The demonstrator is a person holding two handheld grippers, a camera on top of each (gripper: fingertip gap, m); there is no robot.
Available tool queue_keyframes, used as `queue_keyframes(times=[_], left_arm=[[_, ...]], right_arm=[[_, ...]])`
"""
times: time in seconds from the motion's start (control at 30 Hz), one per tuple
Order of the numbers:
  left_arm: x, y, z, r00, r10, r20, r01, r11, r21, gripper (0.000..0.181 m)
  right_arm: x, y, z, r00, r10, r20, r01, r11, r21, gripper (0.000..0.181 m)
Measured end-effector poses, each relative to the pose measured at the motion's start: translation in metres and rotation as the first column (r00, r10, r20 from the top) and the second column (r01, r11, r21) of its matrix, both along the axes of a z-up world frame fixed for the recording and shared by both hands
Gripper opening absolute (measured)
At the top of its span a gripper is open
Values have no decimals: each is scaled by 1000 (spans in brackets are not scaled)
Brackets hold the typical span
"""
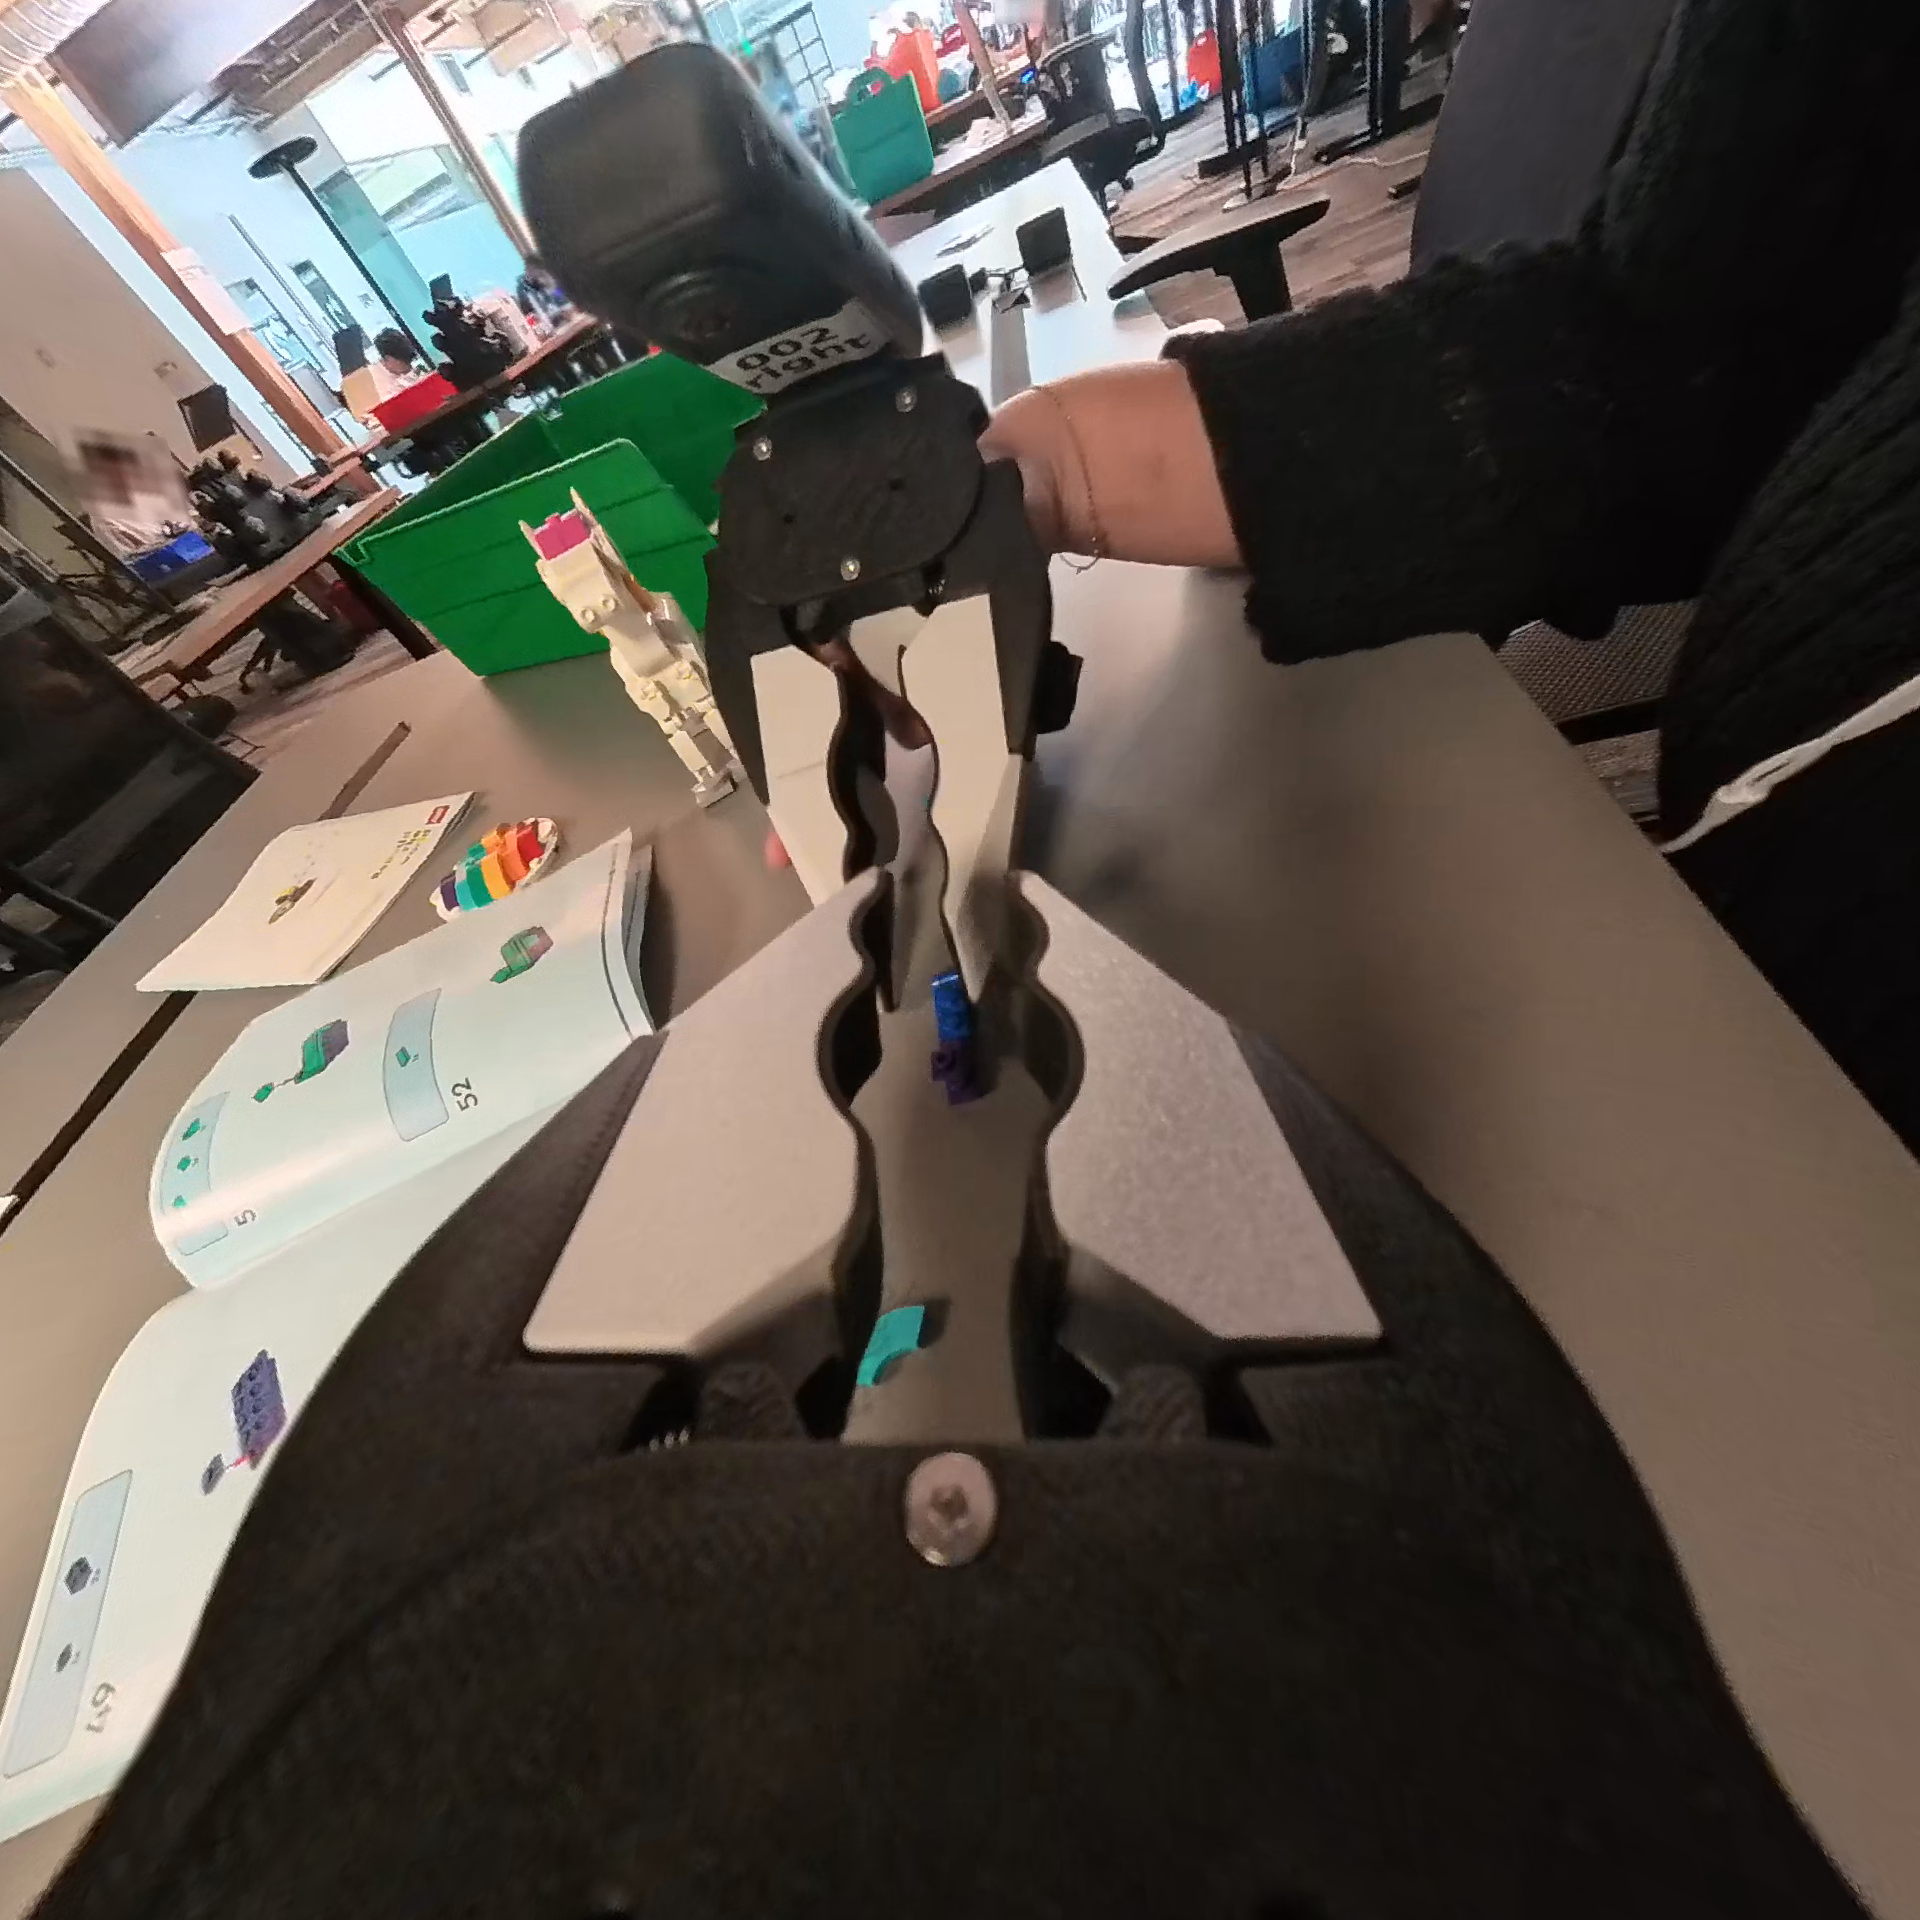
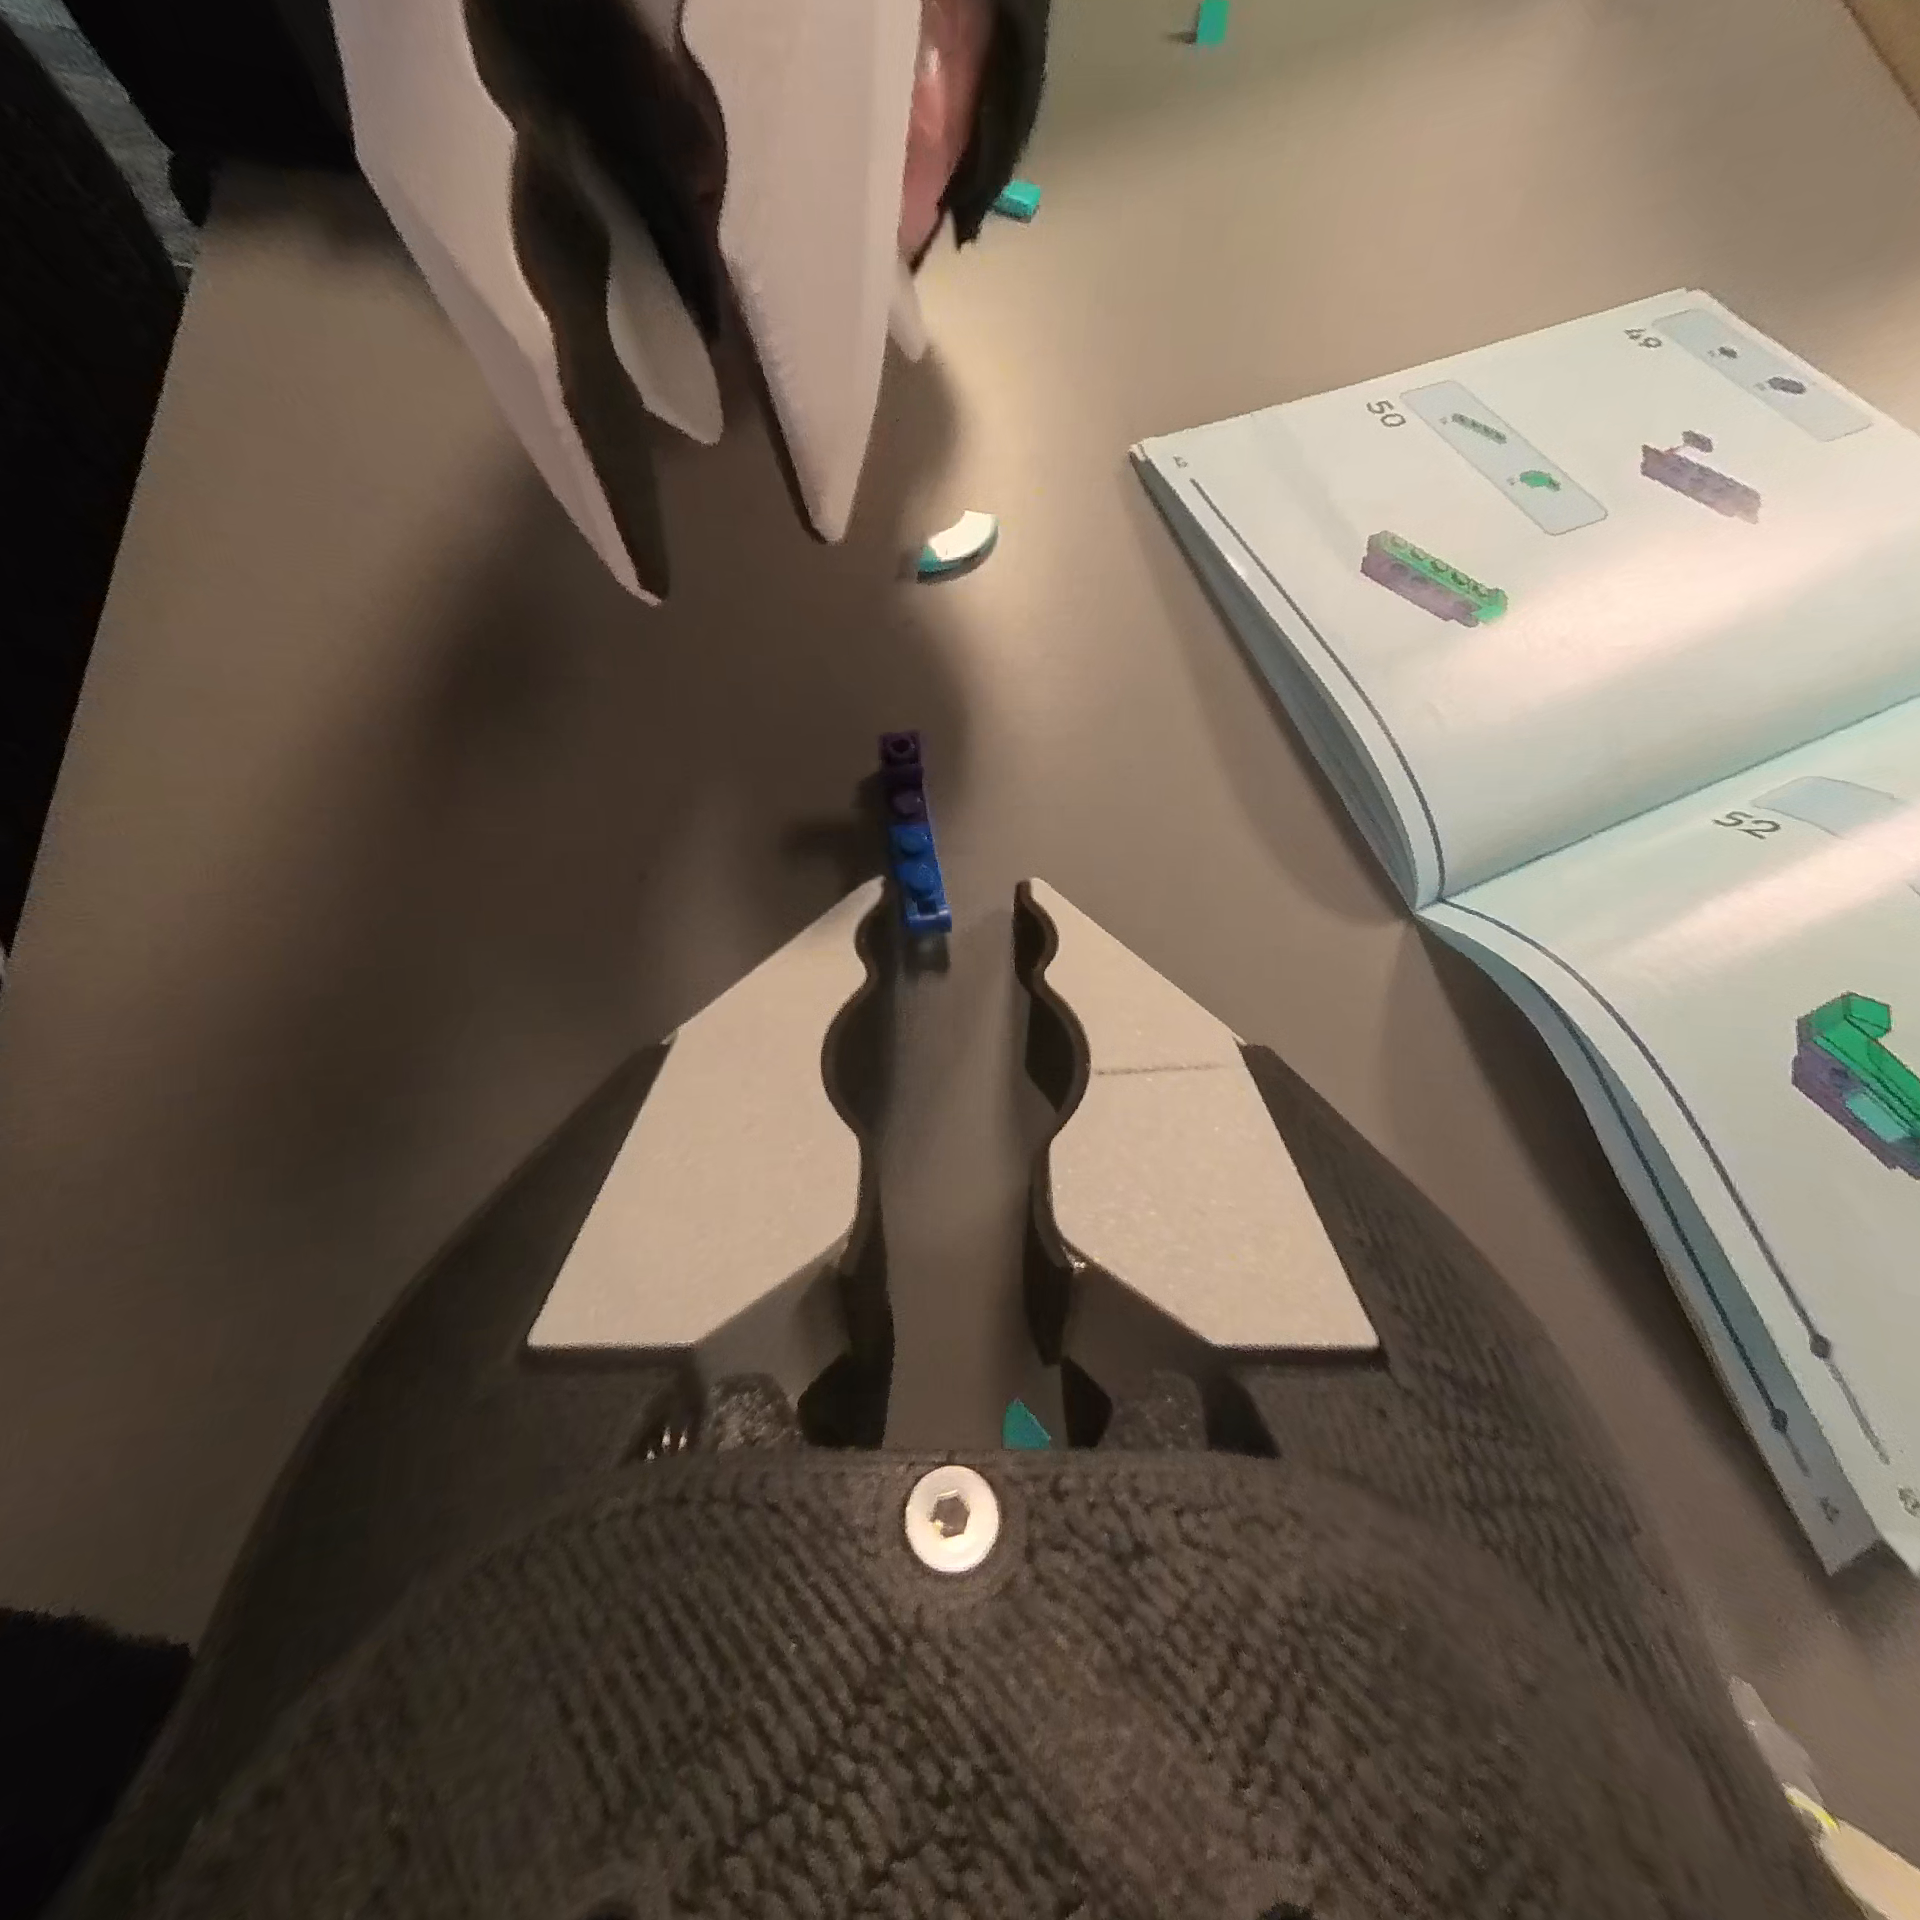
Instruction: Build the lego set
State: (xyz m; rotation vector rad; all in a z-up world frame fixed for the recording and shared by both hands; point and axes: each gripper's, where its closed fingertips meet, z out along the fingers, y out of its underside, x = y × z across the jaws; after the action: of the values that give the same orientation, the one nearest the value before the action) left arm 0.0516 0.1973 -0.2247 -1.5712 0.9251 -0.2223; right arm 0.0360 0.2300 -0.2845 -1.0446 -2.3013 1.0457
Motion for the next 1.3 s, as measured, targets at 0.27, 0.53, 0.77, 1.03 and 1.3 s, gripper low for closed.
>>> queue_keyframes(times=[0.27,0.53,0.77,1.03,1.3], left_arm=[[-6,3,6,999,43,-28,-41,998,49,23],[-8,-15,54,982,189,-23,-182,966,182,26],[-73,-97,120,847,443,293,-491,864,113,28],[-259,-206,111,382,912,148,-890,407,-204,34],[-299,-227,31,524,792,-313,-725,223,-651,31]], right_arm=[[-6,3,36,984,-25,-174,9,996,-91,21],[-25,11,84,841,-96,-533,112,994,-2,24],[-23,25,126,661,-187,-727,206,976,-64,25],[-19,40,143,568,-248,-785,287,953,-94,22],[-21,54,139,548,-287,-785,345,933,-101,21]])
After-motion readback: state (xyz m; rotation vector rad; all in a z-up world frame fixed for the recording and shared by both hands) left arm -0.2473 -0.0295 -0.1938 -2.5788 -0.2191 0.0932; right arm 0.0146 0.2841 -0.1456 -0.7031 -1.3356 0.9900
